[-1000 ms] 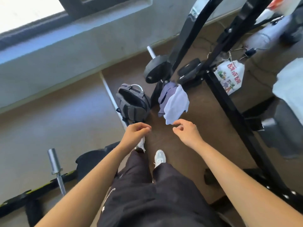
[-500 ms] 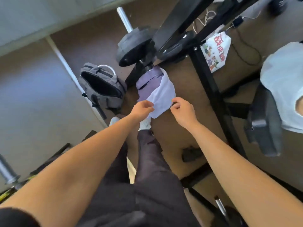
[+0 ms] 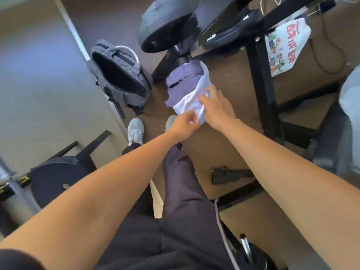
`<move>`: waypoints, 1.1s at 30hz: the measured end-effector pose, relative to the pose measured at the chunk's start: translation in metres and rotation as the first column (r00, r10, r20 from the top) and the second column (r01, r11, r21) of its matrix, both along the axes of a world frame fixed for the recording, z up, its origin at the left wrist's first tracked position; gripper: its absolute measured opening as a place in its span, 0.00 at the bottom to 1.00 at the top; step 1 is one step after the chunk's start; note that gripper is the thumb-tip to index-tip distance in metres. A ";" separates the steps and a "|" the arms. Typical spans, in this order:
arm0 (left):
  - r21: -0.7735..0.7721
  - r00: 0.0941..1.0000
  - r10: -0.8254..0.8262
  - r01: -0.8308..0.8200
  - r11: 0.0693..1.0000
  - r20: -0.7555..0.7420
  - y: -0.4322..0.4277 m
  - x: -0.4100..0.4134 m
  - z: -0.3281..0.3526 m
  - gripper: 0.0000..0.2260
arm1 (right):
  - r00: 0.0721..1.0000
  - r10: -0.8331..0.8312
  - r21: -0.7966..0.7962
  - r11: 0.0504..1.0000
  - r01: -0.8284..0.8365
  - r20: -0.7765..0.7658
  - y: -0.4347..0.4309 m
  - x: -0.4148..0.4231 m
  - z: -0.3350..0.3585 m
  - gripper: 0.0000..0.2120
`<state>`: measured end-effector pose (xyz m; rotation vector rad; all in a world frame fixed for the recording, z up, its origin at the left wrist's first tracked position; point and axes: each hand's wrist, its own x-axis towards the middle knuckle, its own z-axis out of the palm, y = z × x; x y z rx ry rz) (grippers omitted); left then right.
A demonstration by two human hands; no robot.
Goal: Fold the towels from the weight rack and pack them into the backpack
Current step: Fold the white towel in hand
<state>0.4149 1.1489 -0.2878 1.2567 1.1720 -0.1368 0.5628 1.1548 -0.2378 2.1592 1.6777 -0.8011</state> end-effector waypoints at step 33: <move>0.215 0.724 0.681 -0.686 0.695 0.106 0.259 -0.306 0.208 0.11 | 0.690 -0.395 -0.122 0.903 0.411 -0.607 0.108 -0.244 0.112 0.13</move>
